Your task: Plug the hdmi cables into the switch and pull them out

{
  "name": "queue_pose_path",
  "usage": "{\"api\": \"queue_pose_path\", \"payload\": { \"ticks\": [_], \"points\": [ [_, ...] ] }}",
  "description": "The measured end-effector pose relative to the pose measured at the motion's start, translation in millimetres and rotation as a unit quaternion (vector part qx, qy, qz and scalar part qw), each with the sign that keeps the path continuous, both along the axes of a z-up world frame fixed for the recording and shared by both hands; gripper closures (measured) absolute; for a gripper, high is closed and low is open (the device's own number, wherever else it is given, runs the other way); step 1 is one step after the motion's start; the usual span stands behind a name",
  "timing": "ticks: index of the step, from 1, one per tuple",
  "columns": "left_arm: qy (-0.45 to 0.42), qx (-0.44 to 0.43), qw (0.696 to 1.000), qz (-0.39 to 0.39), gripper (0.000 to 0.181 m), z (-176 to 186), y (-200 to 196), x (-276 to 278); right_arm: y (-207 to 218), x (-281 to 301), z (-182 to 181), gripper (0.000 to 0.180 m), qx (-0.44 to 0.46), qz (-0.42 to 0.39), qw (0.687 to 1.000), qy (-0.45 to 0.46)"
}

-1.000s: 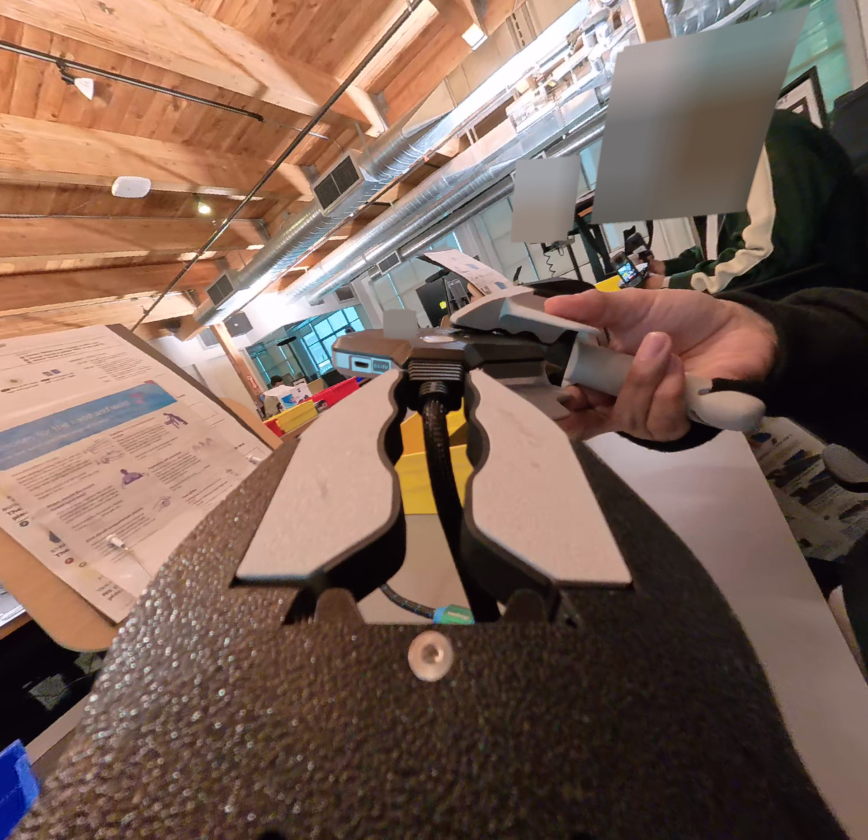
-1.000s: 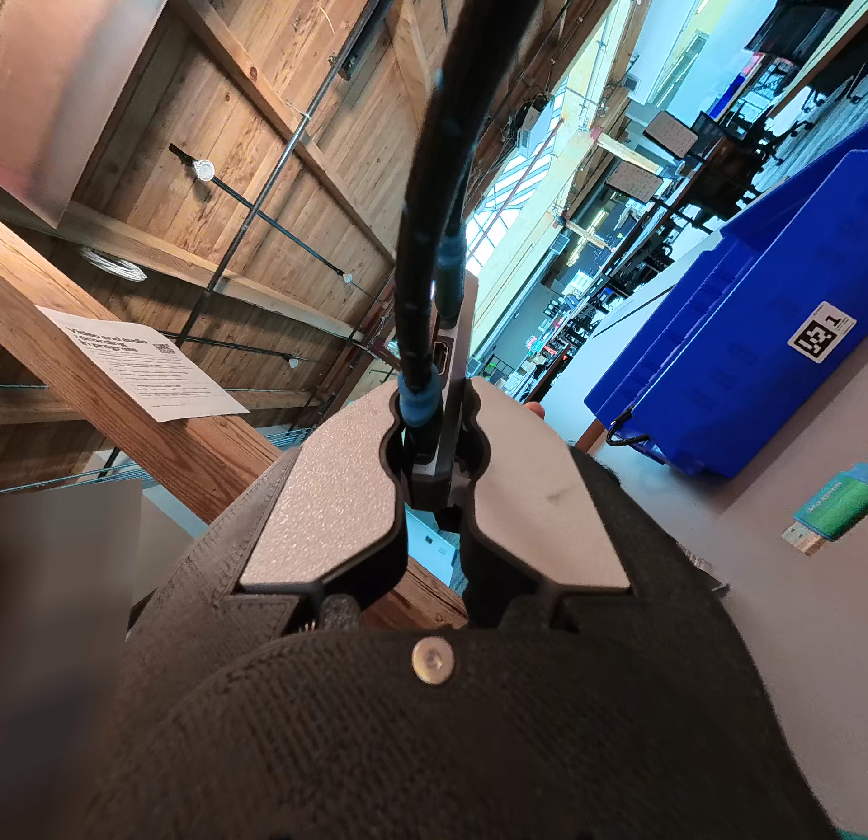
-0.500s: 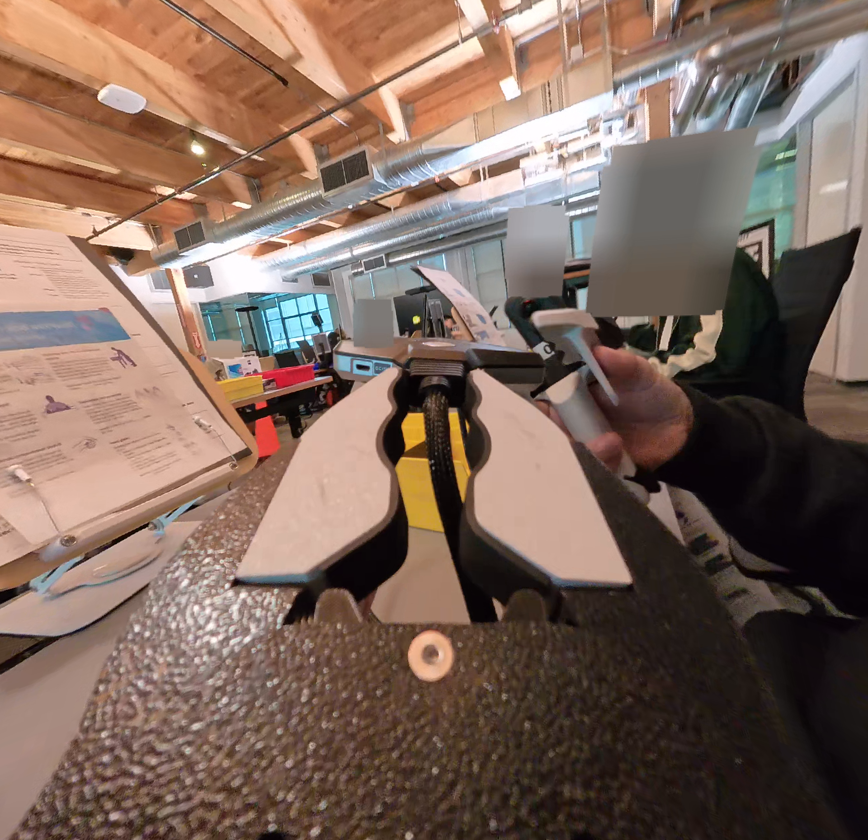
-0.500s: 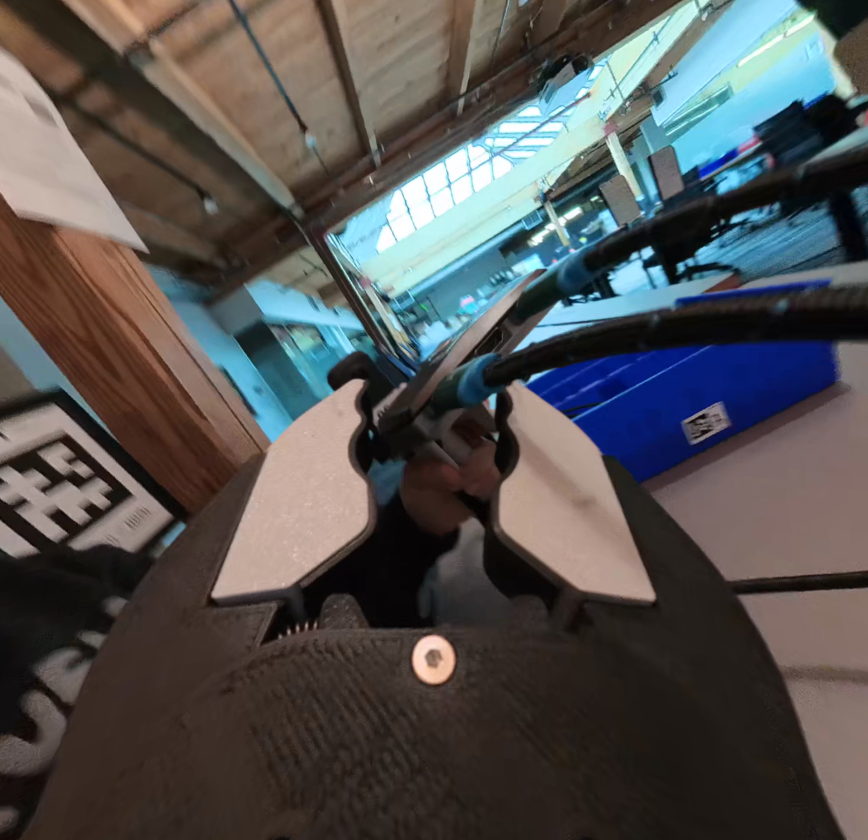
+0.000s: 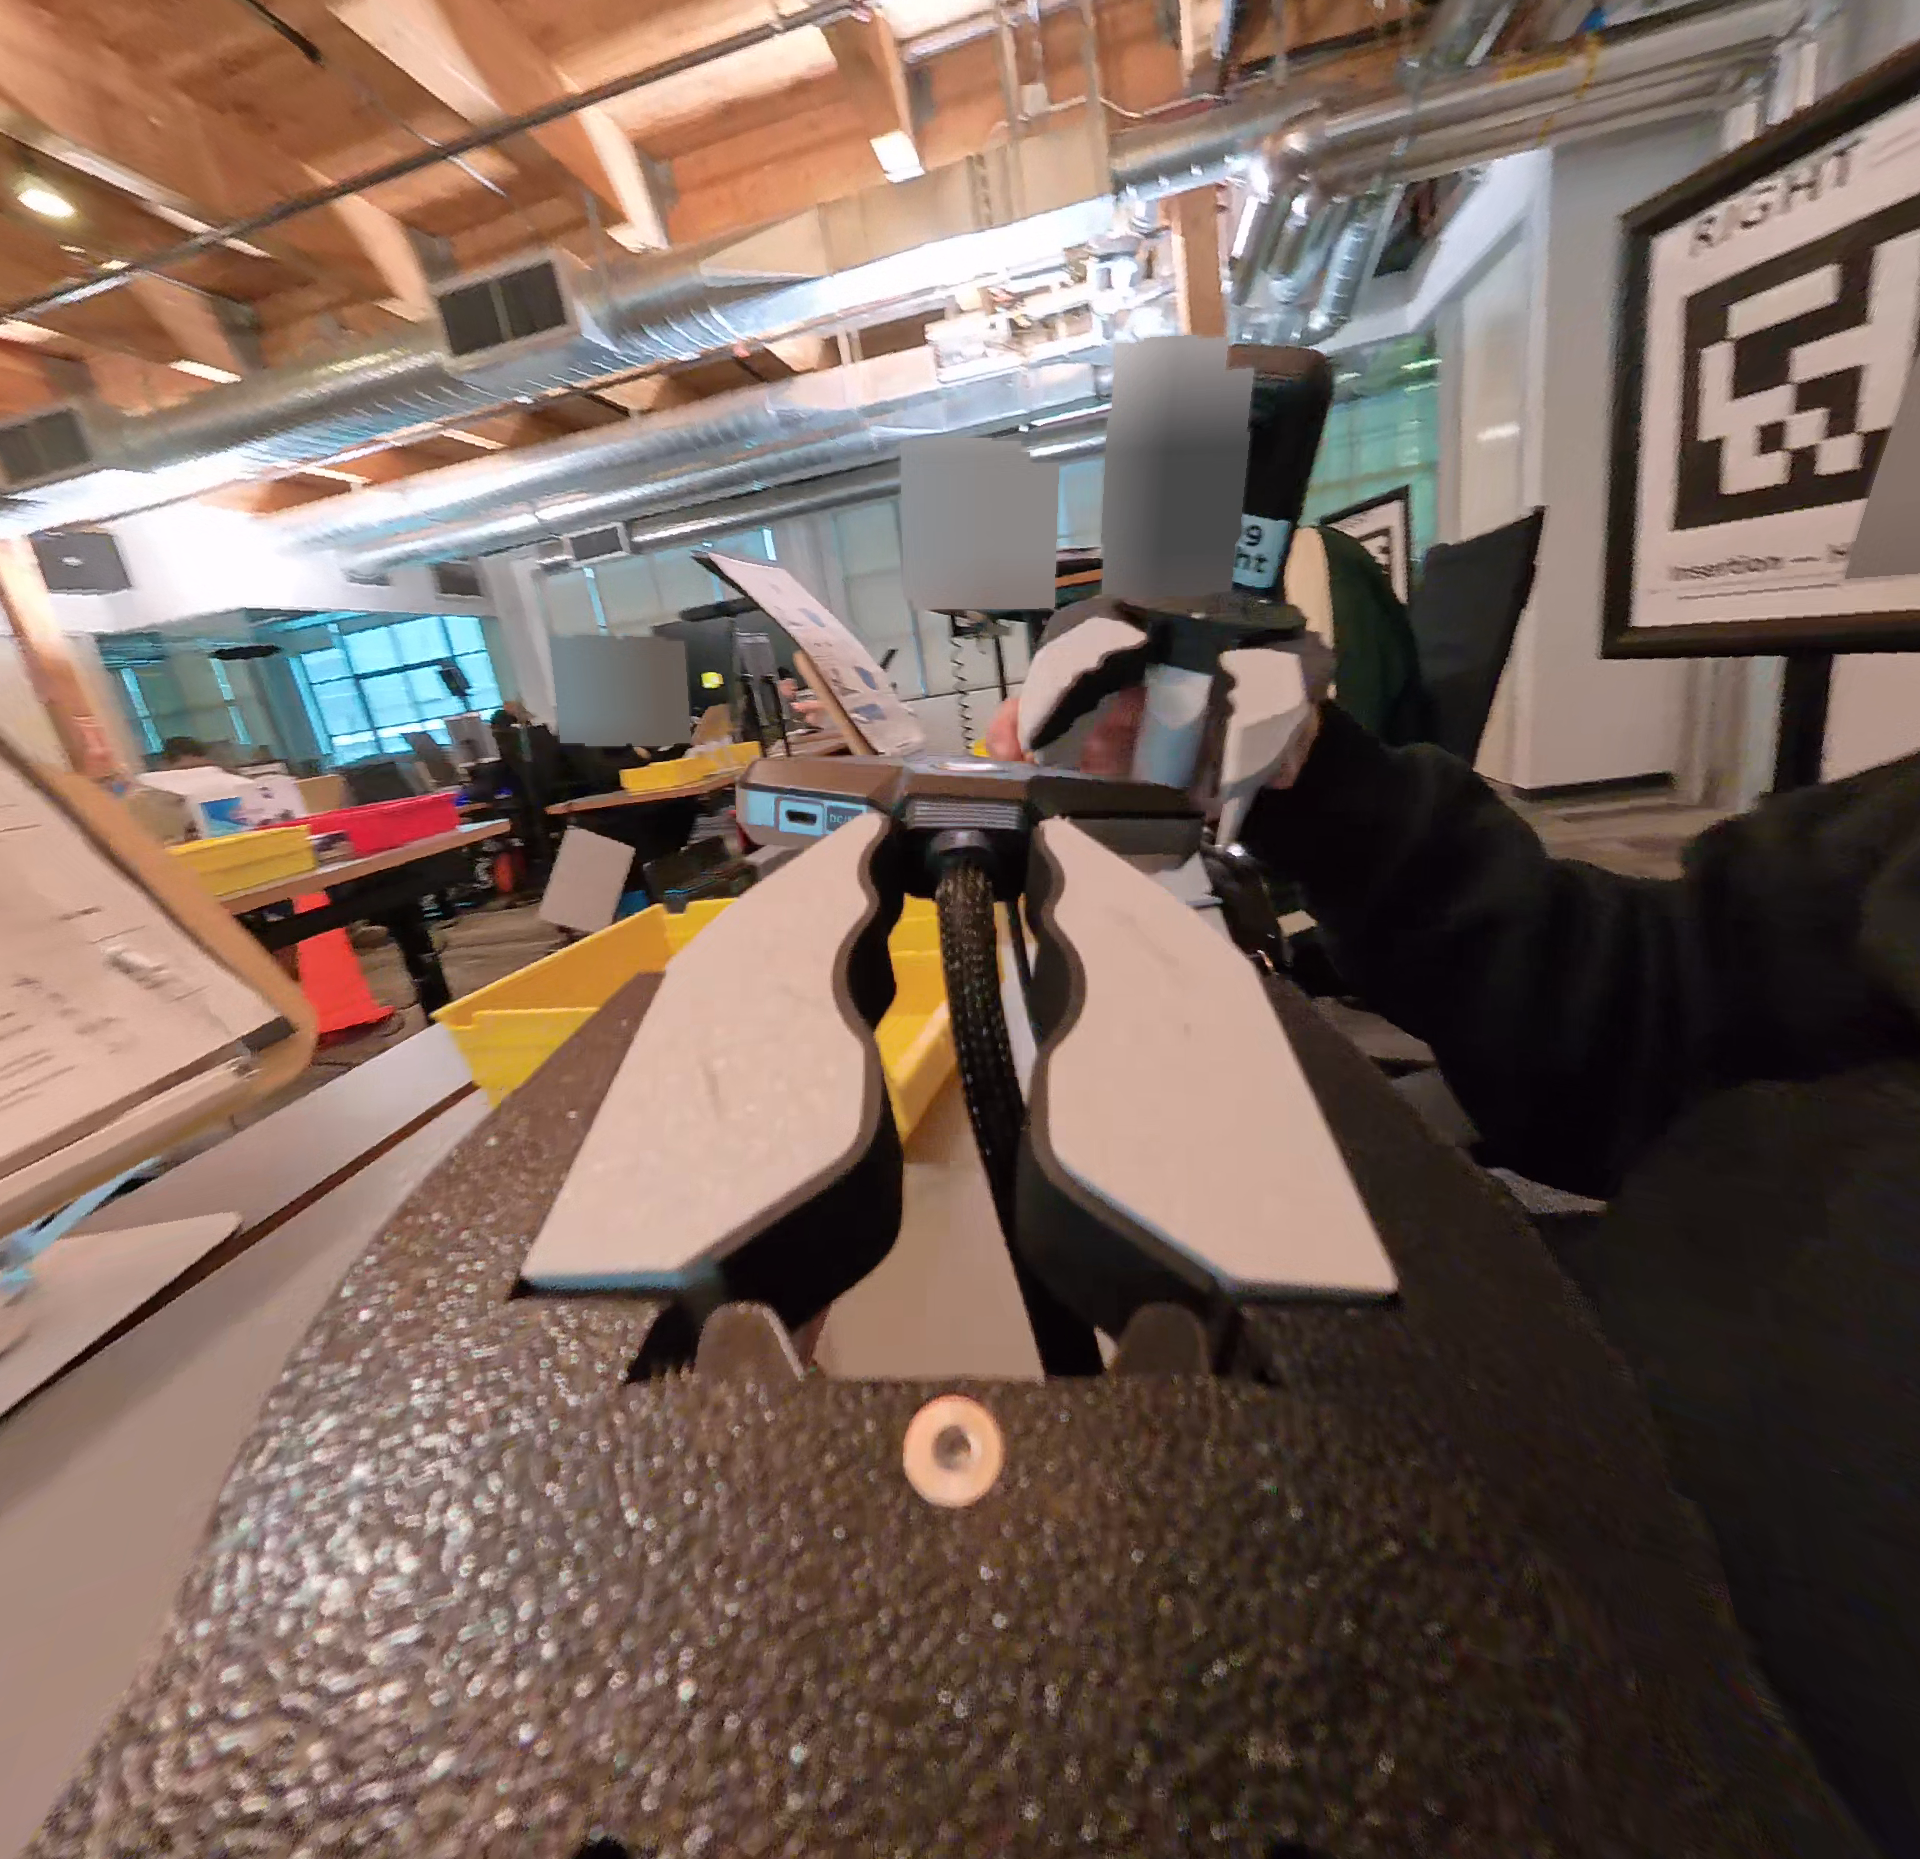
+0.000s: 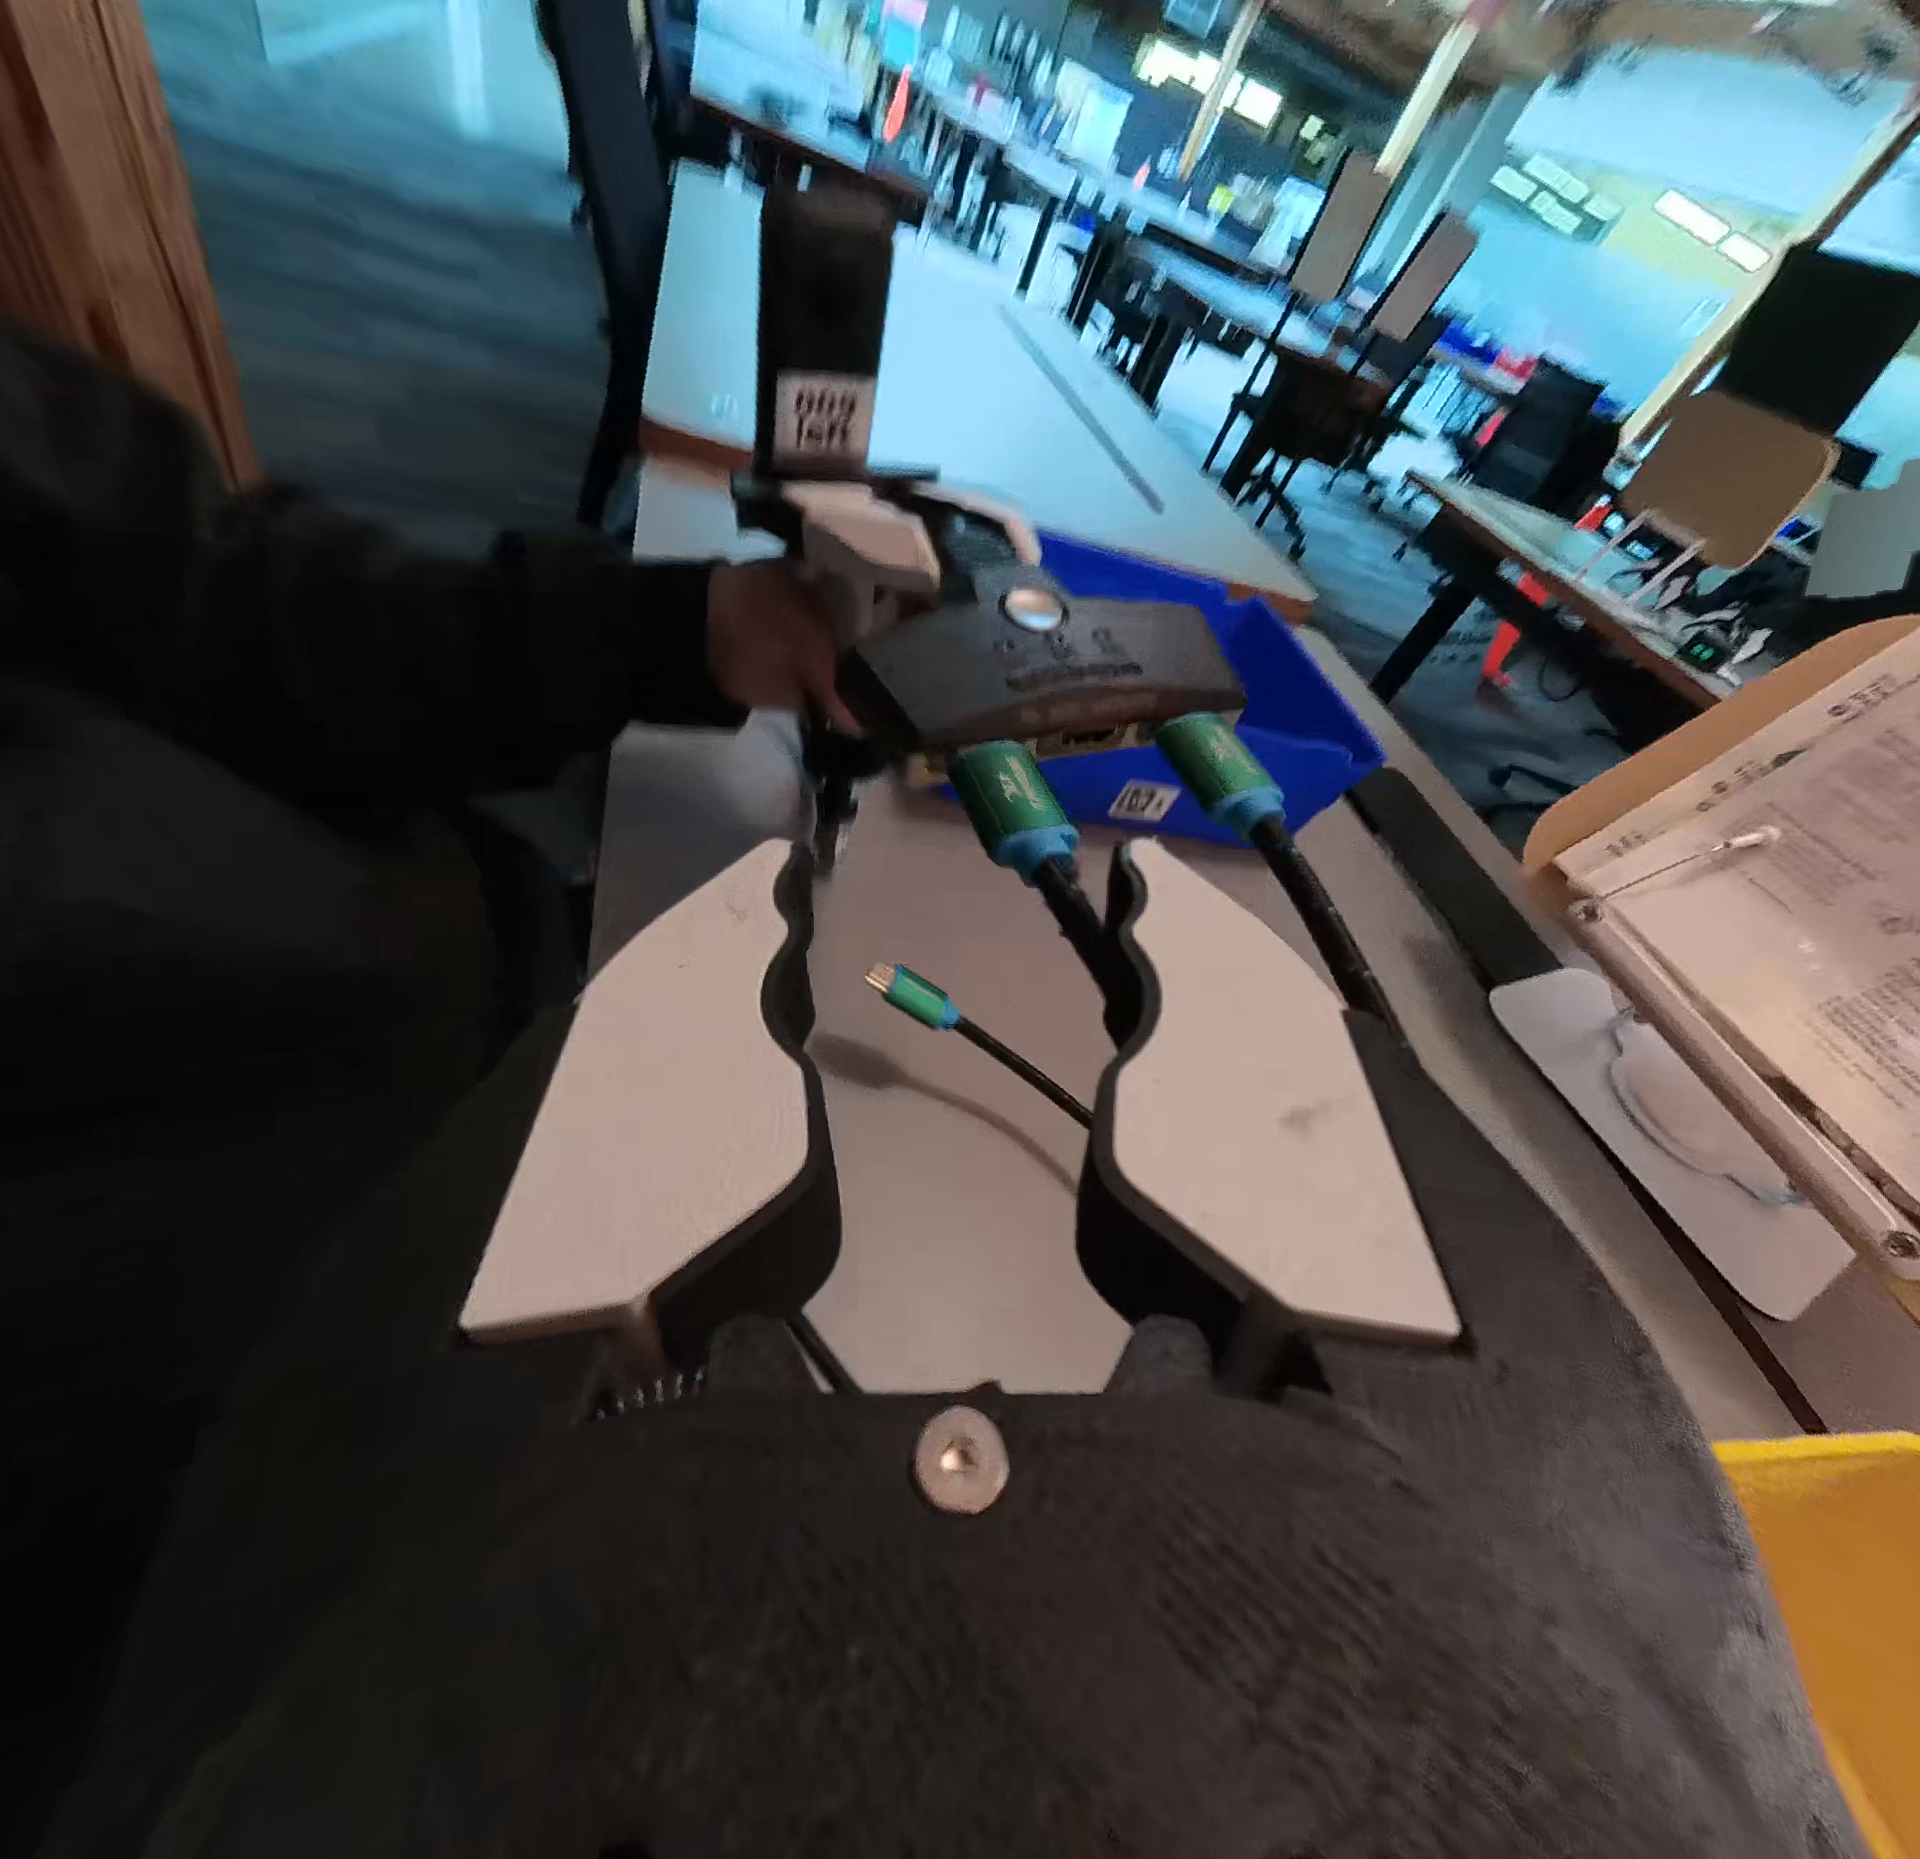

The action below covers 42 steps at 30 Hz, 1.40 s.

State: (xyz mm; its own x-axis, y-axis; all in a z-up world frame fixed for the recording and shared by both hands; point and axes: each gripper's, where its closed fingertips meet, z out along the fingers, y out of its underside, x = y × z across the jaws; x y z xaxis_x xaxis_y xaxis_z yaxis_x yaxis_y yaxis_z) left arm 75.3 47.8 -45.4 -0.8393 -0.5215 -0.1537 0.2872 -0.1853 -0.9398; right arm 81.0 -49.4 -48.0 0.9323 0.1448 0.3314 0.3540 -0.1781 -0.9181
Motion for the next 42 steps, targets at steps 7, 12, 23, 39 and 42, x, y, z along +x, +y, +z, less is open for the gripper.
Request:
{"api": "queue_pose_path", "payload": {
  "ticks": [7,12,23,39,42],
  "points": [
    [-0.012,0.030,0.999,-0.027,0.159,-8.9,-20.4,-3.7,-7.8,-4.9,6.0,0.138,0.010,0.006,0.999,-0.038],
    [-0.018,0.039,0.998,-0.038,0.159,-11.1,-31.1,-7.6,-3.1,2.3,-18.7,0.137,-0.041,0.003,0.996,-0.079],
    [-0.033,0.014,0.998,-0.045,0.159,-3.9,-17.2,-12.2,12.4,-14.0,-5.5,0.161,0.042,0.103,0.993,0.035],
    [-0.037,0.014,0.998,-0.045,0.159,-3.6,-18.0,-14.1,14.9,-10.0,-12.4,0.149,0.034,0.099,0.993,0.053],
    [-0.036,0.017,0.998,-0.042,0.159,-4.4,-16.8,-13.0,12.9,-9.2,-16.5,0.149,0.023,0.100,0.994,0.044]
  ]
}}
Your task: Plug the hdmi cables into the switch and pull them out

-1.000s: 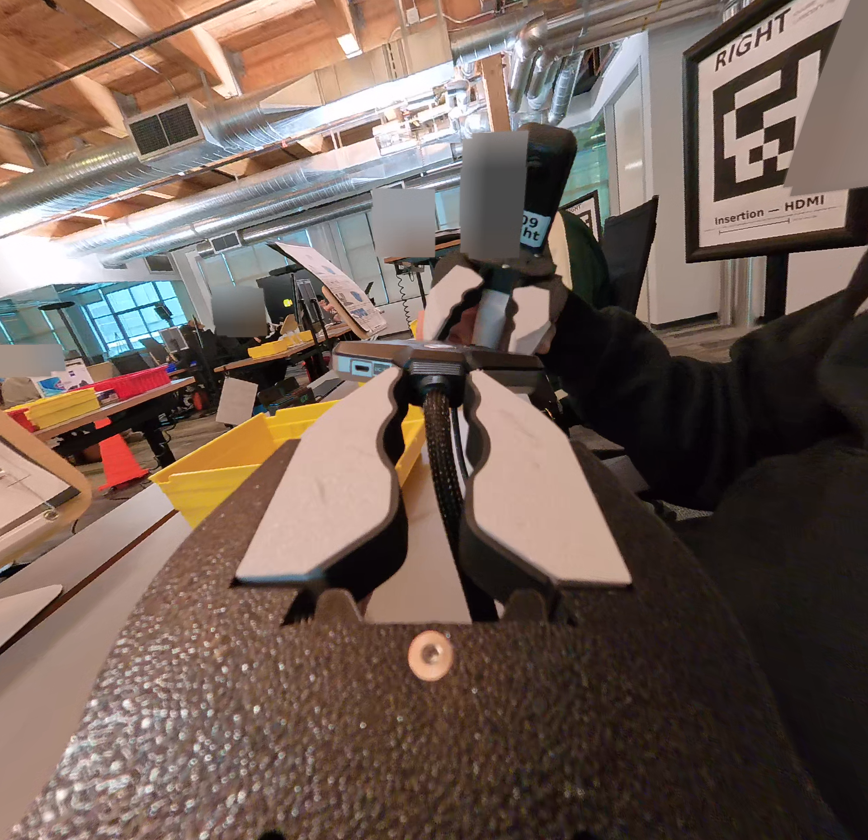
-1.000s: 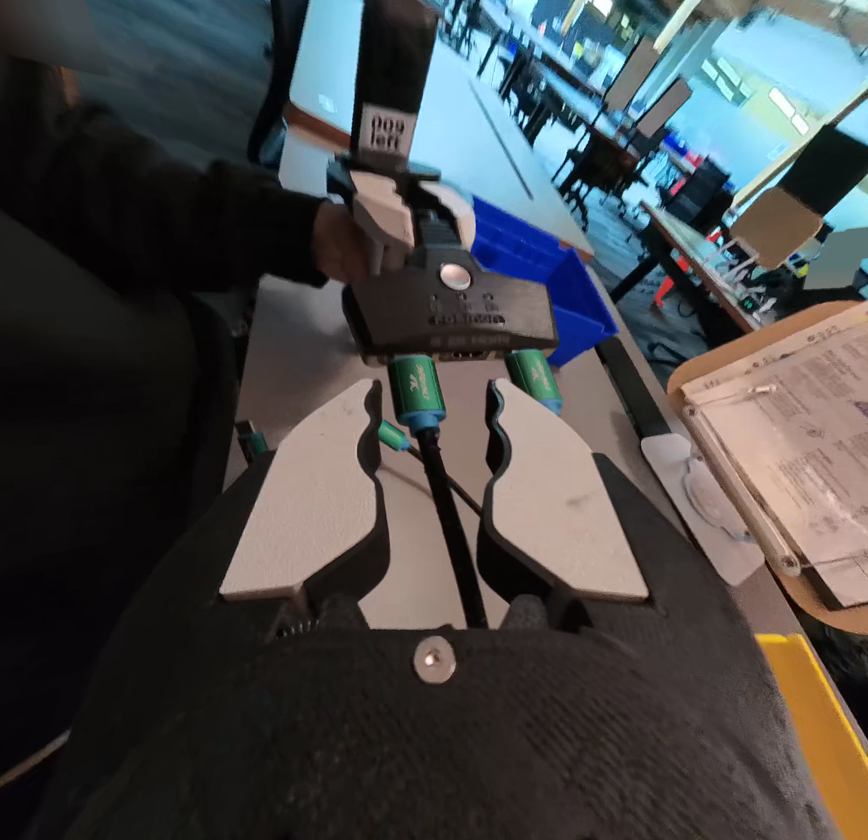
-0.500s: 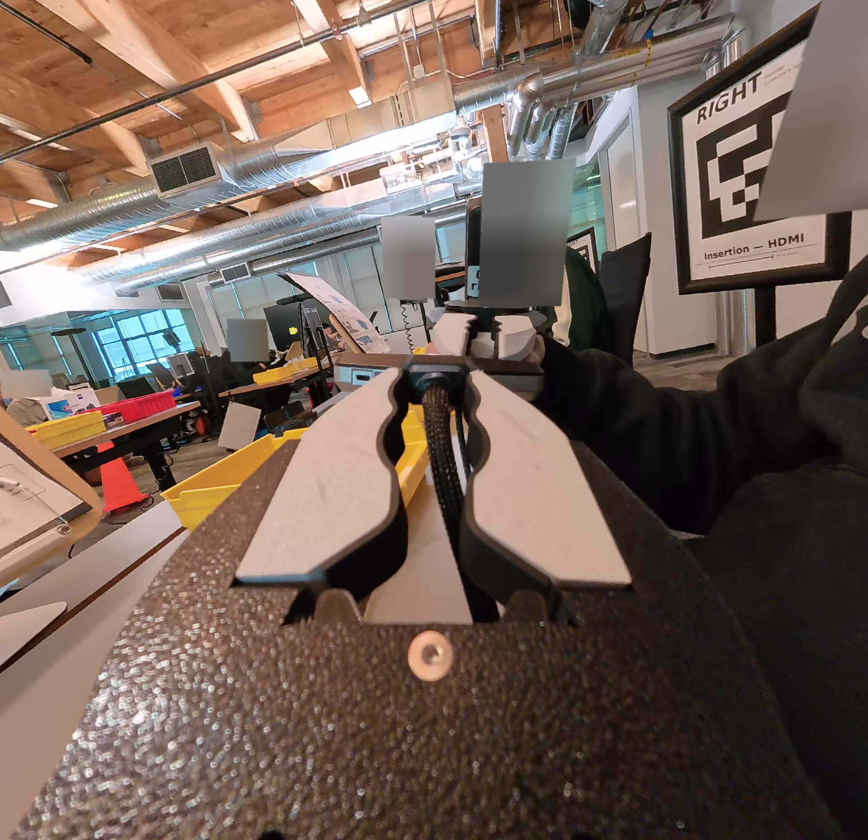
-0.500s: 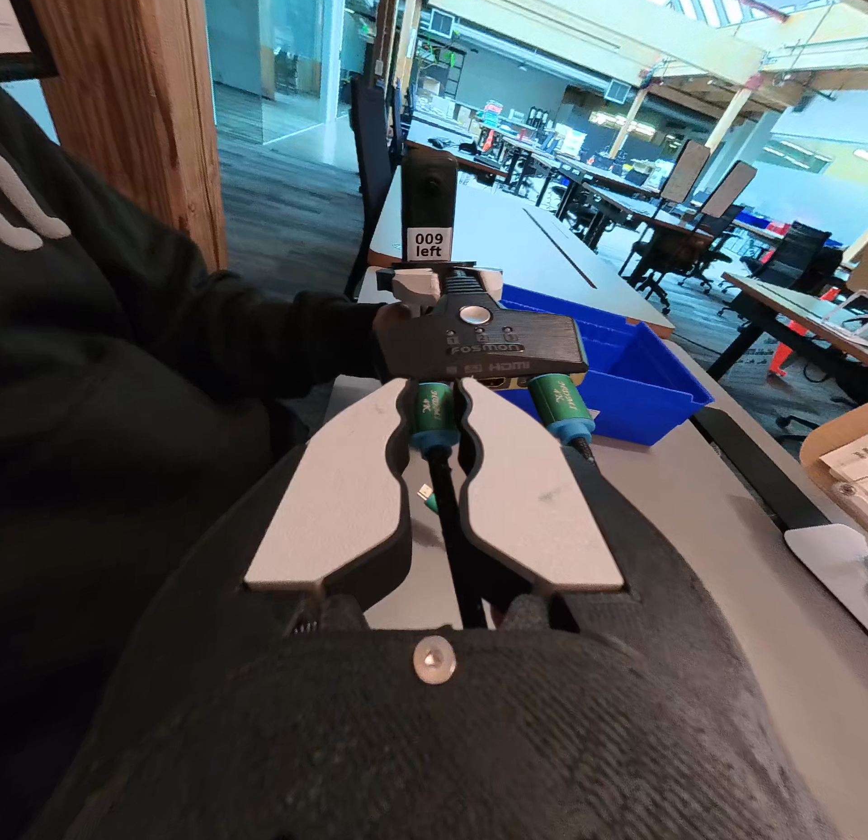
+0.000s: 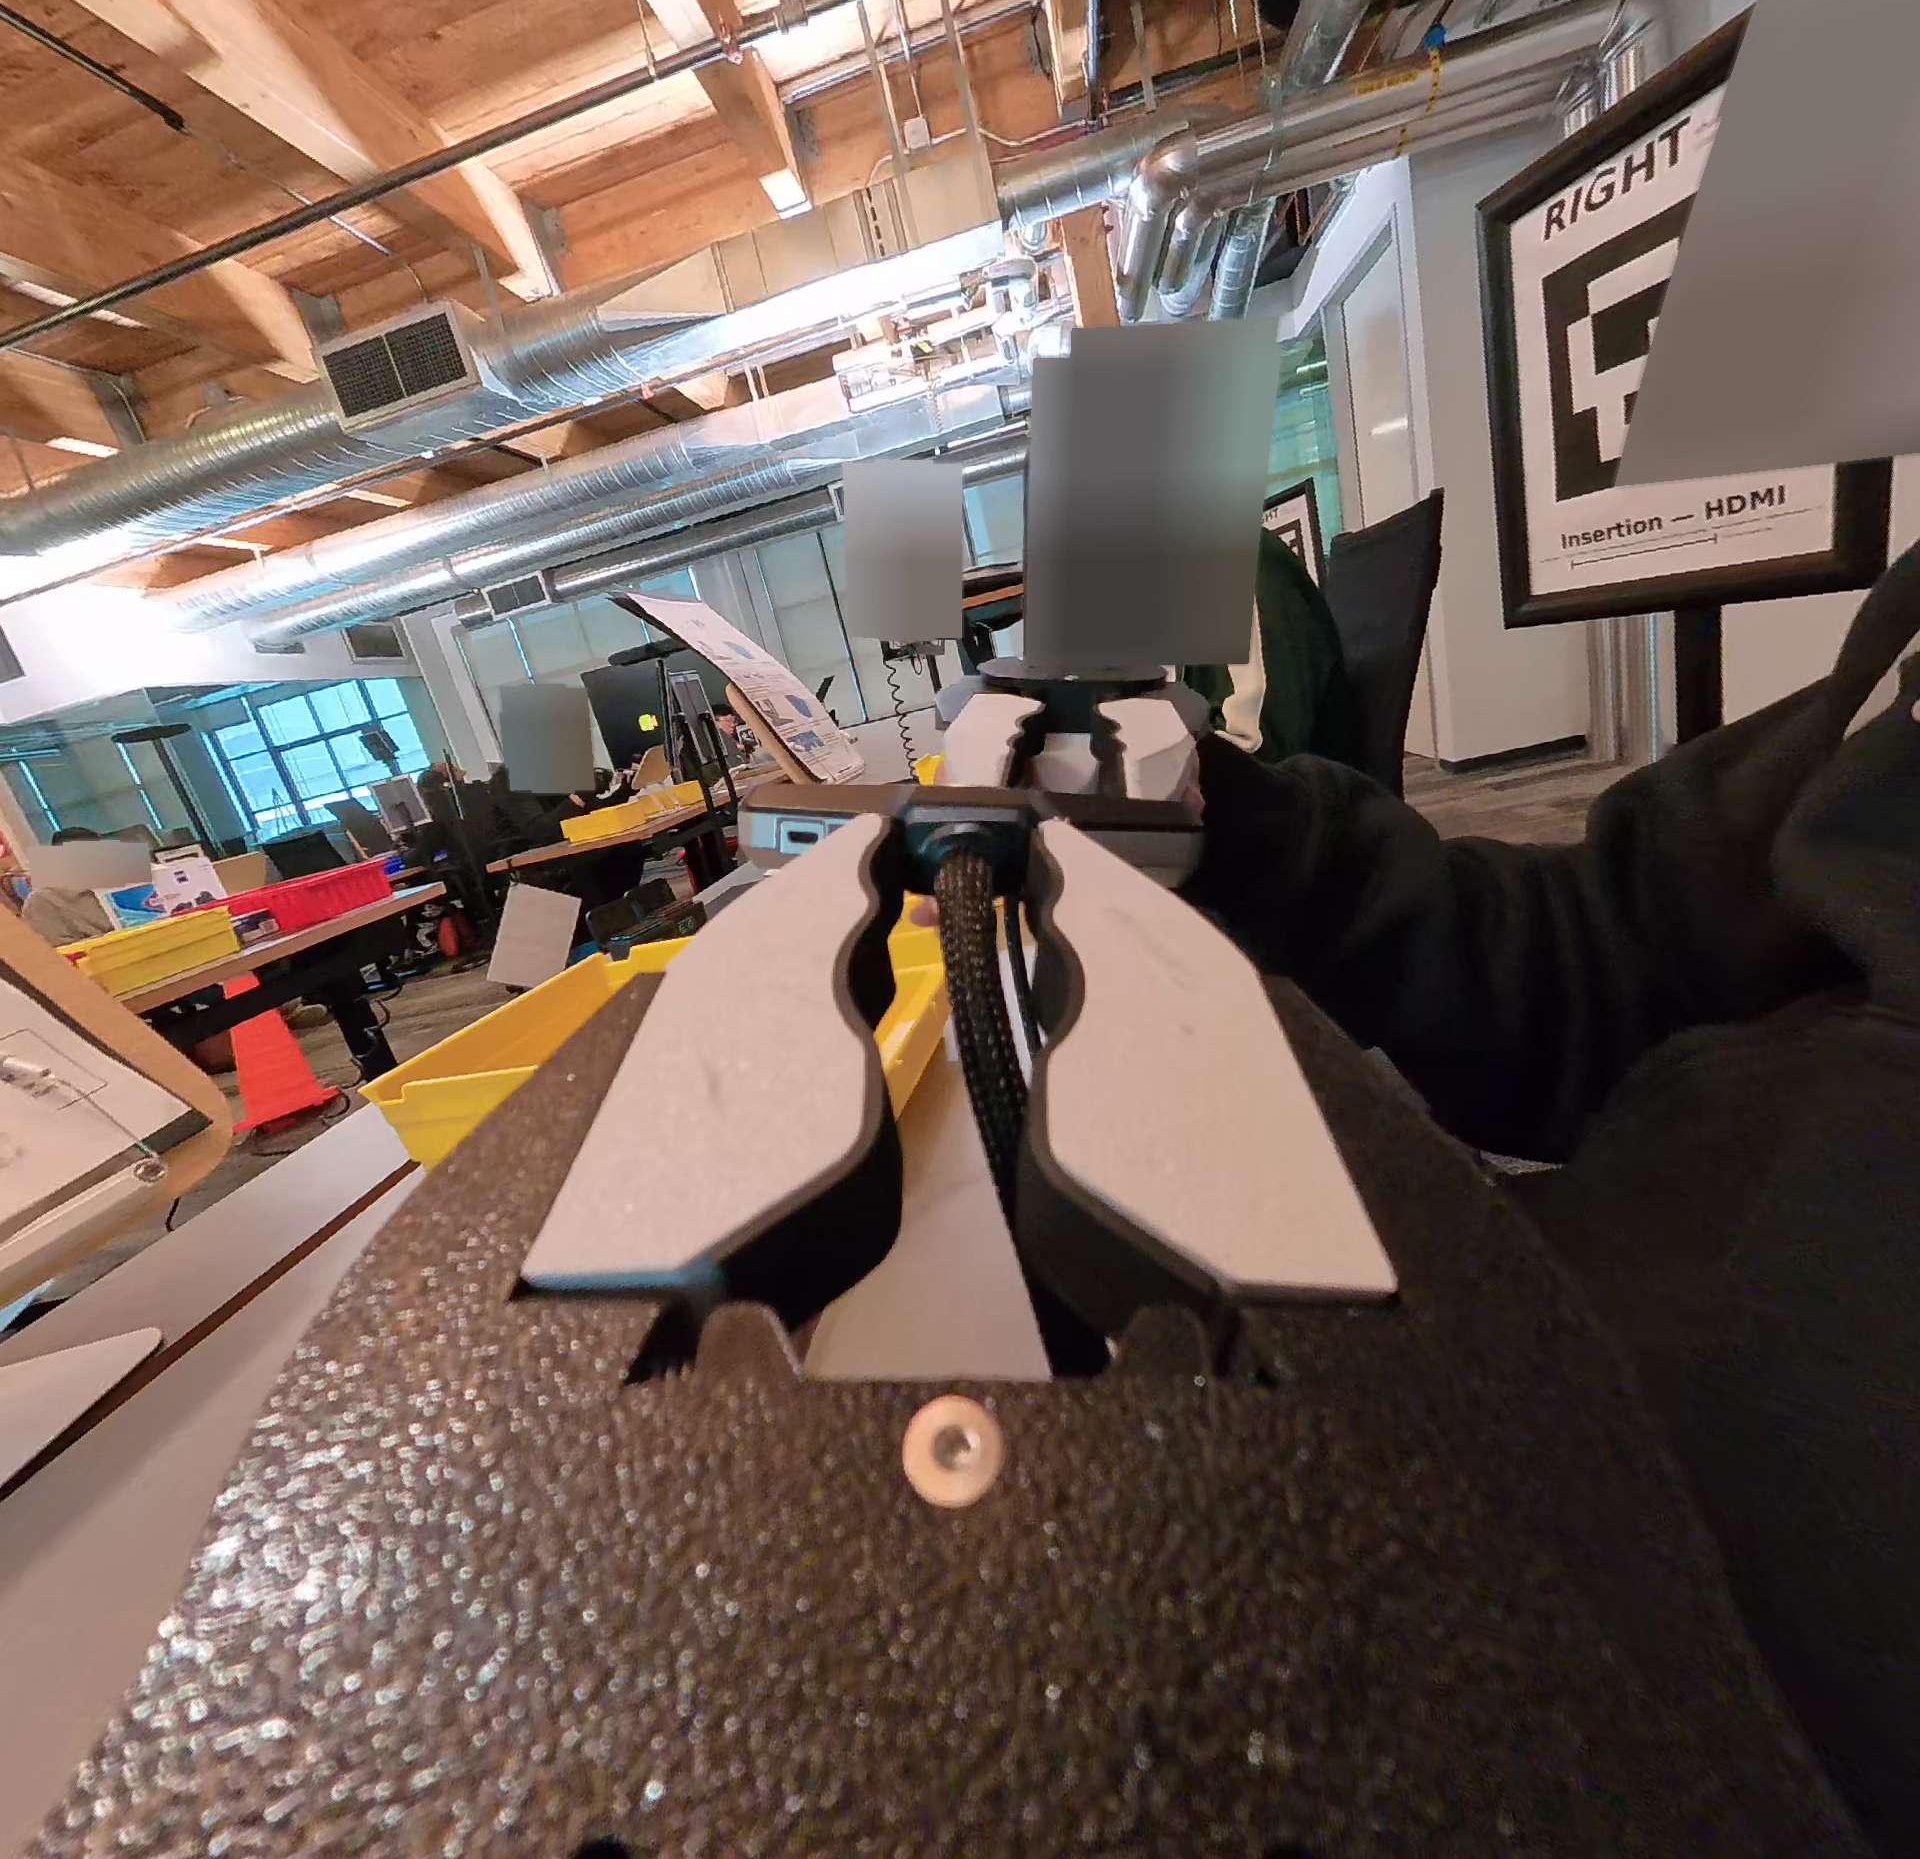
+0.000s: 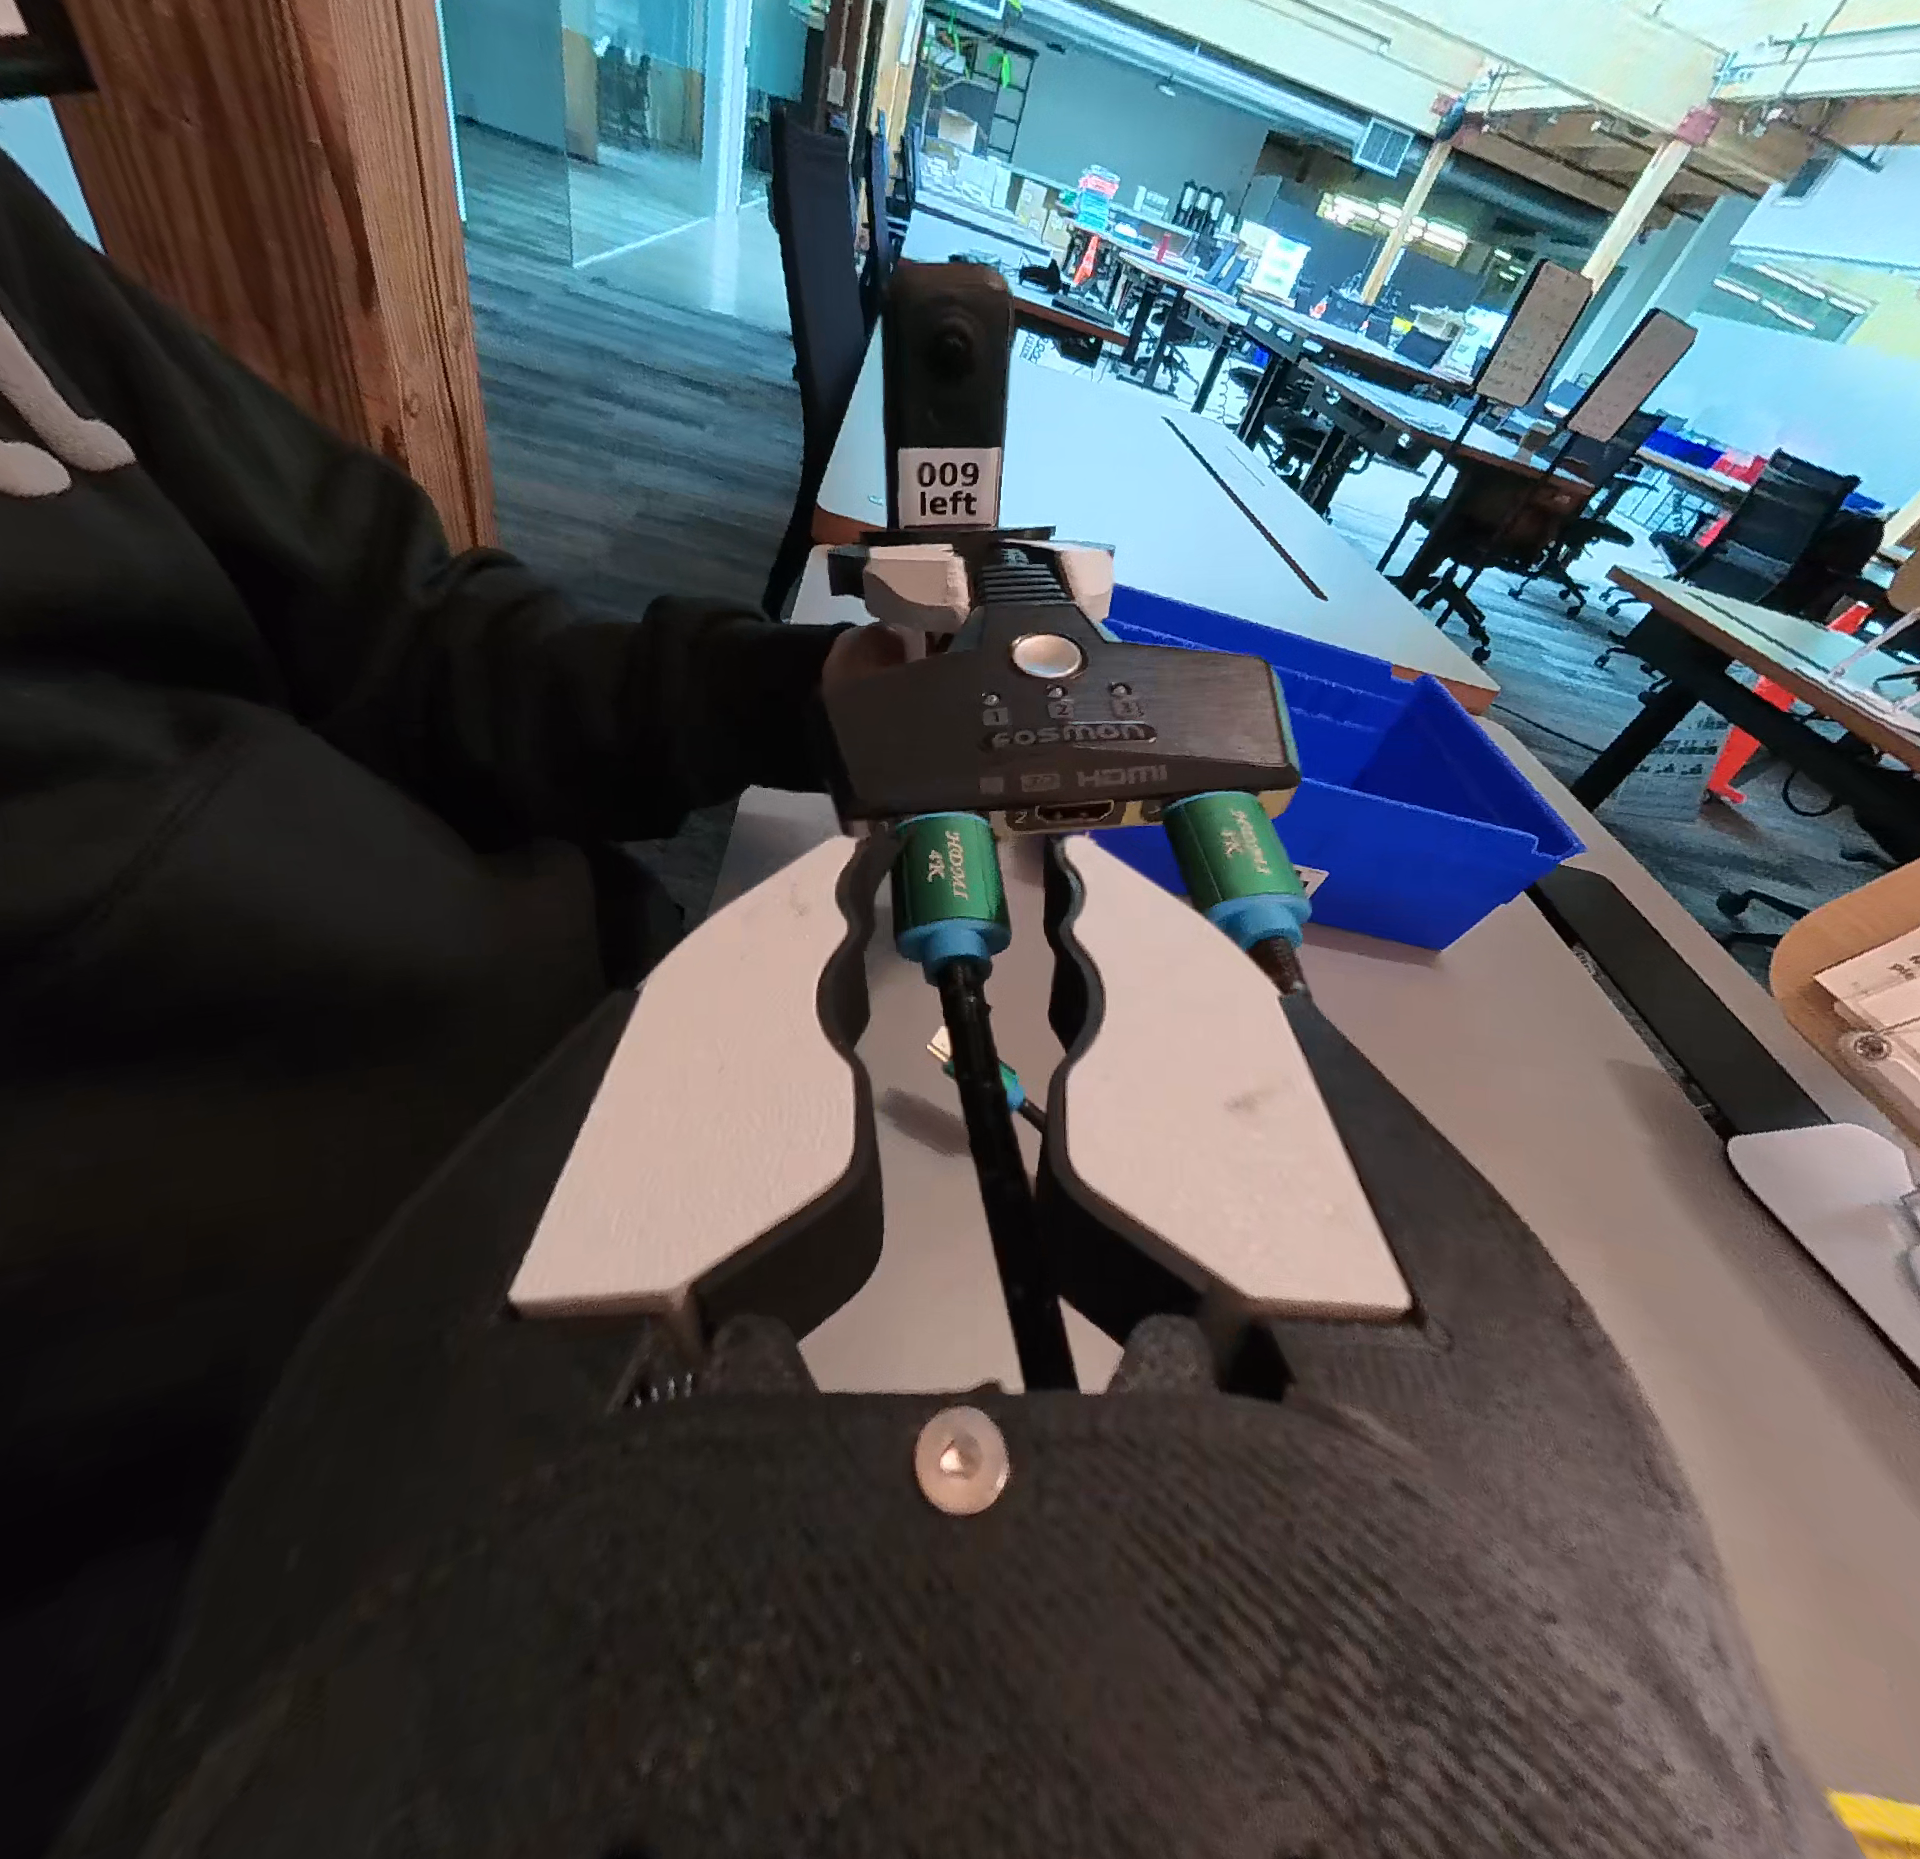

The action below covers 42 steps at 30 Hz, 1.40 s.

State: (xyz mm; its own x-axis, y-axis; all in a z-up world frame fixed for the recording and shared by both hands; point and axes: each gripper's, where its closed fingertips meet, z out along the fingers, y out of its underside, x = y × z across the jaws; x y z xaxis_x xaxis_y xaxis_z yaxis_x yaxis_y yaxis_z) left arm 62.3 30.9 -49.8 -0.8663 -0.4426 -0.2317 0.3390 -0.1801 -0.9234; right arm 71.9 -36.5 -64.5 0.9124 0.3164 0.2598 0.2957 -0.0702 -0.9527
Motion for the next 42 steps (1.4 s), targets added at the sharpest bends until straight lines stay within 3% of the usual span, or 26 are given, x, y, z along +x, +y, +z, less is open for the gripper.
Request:
{"api": "queue_pose_path", "payload": {
  "ticks": [4,10,42],
  "points": [
    [-0.001,-0.014,1.000,-0.002,0.159,3.0,3.3,-1.1,-0.4,1.2,-12.0,0.142,-0.034,-0.014,0.999,-0.035],
    [-0.007,-0.019,1.000,-0.002,0.159,4.8,3.9,-3.1,7.6,-3.1,-3.6,0.154,-0.006,-0.002,1.000,-0.003],
    [-0.012,-0.040,0.999,-0.002,0.159,8.5,12.5,-3.9,18.7,-8.9,9.3,0.157,0.049,0.044,0.995,0.077]
  ]
}}
